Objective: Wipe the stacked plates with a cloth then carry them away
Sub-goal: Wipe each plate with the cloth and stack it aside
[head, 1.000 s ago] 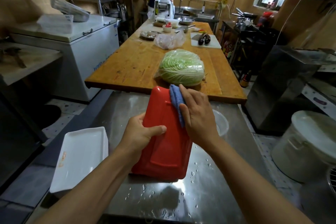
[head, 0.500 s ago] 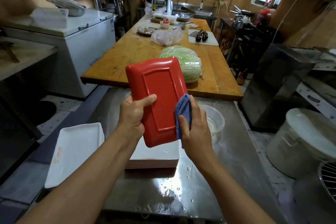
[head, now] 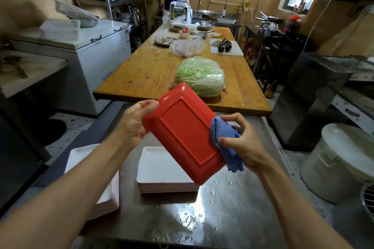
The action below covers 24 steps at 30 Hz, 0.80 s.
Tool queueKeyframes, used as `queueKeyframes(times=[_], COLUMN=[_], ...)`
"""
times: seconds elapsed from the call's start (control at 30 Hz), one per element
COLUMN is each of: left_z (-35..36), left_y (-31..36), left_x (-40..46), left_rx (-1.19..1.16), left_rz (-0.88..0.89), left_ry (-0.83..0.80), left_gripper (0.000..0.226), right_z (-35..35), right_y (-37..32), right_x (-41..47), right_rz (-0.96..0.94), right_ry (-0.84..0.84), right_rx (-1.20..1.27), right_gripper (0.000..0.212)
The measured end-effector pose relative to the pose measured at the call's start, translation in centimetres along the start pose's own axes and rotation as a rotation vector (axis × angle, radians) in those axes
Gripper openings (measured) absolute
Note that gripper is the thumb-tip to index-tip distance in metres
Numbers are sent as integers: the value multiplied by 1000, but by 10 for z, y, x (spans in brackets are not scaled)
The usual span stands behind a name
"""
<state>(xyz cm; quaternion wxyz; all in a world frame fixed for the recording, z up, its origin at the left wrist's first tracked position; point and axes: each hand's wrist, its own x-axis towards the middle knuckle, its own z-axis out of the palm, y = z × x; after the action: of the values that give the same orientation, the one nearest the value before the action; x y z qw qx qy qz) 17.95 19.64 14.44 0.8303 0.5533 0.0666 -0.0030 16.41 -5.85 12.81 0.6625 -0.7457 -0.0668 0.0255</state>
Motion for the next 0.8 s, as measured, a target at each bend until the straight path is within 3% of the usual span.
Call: queueKeyframes(times=[0.1, 0.23, 0.47, 0.63, 0.8], left_z=[-18, -18, -15, -5, 3], left_y=[12, 8, -7, -16, -18], left_x=[2, -1, -1, -2, 1], left_rx=[338, 474, 239, 106, 5], left_rz=[-63, -139, -126, -253, -354], left_ry=[-240, -411, -241, -53, 121], left_gripper=[73, 81, 53, 46, 13], right_z=[-11, -13, -4, 7, 13], right_y=[-9, -21, -25, -3, 22], right_x=[4, 12, 22, 15, 0], right_rz=[-55, -137, -307, -390, -450], right_ry=[-81, -176, -28, 82, 76], right_rx=[-147, -258, -475, -686, -825], right_gripper=[43, 42, 47, 52, 54])
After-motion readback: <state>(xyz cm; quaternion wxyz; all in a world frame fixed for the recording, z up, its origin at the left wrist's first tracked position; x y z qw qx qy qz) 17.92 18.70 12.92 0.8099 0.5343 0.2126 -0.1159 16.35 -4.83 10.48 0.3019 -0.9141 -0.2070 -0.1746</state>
